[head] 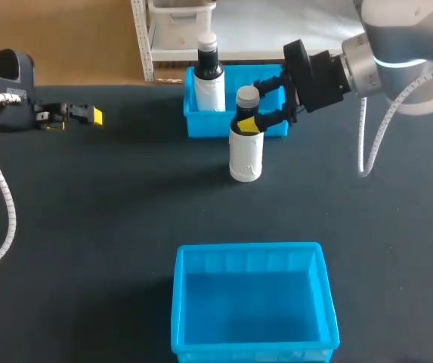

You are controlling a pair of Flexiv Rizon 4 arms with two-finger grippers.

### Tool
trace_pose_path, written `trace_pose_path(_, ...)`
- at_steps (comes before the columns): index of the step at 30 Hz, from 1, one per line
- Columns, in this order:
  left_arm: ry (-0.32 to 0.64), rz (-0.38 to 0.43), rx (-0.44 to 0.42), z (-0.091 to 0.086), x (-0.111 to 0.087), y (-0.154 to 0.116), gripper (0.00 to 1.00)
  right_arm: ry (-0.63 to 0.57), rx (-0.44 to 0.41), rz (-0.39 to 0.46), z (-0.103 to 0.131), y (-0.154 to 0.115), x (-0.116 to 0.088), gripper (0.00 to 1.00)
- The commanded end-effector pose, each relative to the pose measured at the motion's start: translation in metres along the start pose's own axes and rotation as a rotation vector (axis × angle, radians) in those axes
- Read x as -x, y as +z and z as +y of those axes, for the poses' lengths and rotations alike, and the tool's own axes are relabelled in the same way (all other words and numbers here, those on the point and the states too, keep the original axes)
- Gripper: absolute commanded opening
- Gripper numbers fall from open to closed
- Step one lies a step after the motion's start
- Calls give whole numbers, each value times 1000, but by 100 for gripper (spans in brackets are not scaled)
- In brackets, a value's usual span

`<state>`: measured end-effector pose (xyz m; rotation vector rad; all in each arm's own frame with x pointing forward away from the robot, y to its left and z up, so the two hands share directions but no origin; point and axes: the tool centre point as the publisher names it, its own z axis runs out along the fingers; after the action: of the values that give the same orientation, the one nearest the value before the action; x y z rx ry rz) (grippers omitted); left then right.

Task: Pick up the bottle, and place it in the far bin if it is heavy, or in the near bin if it is light.

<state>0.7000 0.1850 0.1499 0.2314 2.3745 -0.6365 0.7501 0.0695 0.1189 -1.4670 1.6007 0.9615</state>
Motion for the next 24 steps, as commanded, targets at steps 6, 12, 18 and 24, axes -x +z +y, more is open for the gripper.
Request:
trace_pose_path(6, 0, 0, 0, 0, 0, 0, 100, 1, 4, 1, -1, 1, -1, 49)
trace_pose_path(12, 0, 0, 0, 0, 0, 0, 100, 0, 5, -1, -1, 1, -1, 40)
trace_pose_path(18, 0, 0, 0, 0, 0, 0, 100, -3, 1, -3, -1, -2, 0, 17)
trace_pose_path(24, 0, 0, 0, 0, 0, 0, 100, -12, -11, -9, 2, -8, 4, 0)
